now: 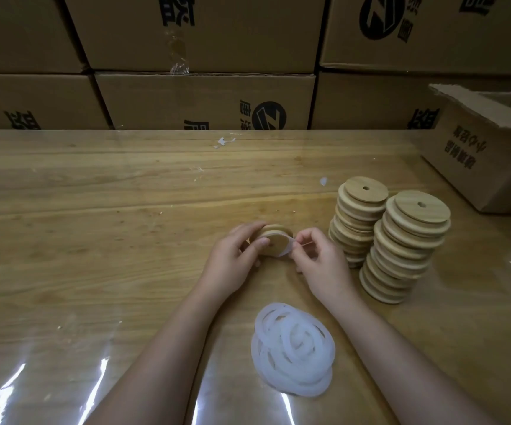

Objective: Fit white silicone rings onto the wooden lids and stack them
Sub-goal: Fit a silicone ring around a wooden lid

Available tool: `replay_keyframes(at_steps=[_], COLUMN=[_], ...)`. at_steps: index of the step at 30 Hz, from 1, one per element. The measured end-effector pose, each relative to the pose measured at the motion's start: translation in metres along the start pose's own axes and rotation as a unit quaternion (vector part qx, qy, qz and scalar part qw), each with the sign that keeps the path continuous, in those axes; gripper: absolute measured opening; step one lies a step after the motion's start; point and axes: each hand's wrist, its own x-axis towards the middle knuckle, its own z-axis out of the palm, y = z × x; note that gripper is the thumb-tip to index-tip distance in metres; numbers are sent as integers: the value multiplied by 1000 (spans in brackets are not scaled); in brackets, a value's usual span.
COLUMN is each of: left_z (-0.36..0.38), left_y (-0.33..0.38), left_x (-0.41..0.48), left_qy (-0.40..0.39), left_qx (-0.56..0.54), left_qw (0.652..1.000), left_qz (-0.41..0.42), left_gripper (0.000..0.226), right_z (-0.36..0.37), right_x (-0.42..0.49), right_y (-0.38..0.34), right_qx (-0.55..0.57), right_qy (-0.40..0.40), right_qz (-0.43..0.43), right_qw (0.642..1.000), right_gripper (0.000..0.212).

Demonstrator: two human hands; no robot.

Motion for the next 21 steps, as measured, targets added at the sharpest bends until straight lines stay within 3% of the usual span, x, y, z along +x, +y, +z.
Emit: replay_keyframes(at_steps=[9,15,21], left_z=[2,1,1], left_y=[-4,-3,-6], left_x=[1,1,1], left_qy=[1,5,5], left_qx=[24,-15,-61], left_qw=[999,1000,996], left_qz=[23,-22,-65], left_gripper=[28,25,24], right_z=[1,3,3], right_x=[0,0,2], right_y=[1,5,6], right_qx=[-10,-29,-14], right_qy=[15,12,-10], right_qz=[3,0,22], right_qw=[1000,999,1000], right_gripper=[7,13,5])
